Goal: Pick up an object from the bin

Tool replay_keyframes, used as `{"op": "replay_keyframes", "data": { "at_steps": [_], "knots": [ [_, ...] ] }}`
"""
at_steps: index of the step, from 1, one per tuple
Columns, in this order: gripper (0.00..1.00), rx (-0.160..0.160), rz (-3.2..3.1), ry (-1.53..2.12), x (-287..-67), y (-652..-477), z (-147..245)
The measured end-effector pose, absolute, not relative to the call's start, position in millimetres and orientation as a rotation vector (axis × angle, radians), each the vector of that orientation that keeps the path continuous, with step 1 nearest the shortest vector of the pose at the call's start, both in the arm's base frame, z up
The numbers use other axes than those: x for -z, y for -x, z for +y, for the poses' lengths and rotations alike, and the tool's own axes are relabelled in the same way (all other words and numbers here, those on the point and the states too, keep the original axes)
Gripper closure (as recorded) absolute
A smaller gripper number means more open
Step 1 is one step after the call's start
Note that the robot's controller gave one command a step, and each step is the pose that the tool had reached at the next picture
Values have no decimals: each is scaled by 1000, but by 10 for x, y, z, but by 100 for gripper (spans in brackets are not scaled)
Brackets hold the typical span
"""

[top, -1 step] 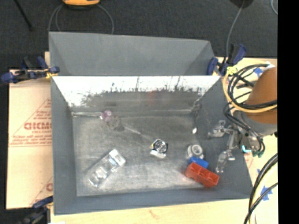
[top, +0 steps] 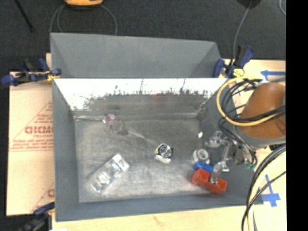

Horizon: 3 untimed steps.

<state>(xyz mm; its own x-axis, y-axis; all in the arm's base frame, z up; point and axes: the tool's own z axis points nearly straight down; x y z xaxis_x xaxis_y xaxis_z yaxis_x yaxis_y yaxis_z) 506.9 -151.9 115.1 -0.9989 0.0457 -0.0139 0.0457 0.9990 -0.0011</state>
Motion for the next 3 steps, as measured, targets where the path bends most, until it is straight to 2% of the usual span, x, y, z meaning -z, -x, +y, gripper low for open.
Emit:
{"op": "replay_keyframes", "data": {
  "at_steps": [1,2,3],
  "knots": [
    [0,-4,3123,-46,-885,-5001,-1485],
    [0,-27,3077,503,-827,-5009,-1321],
    [100,-29,3094,513,-825,-4961,-1341]
  ]
}}
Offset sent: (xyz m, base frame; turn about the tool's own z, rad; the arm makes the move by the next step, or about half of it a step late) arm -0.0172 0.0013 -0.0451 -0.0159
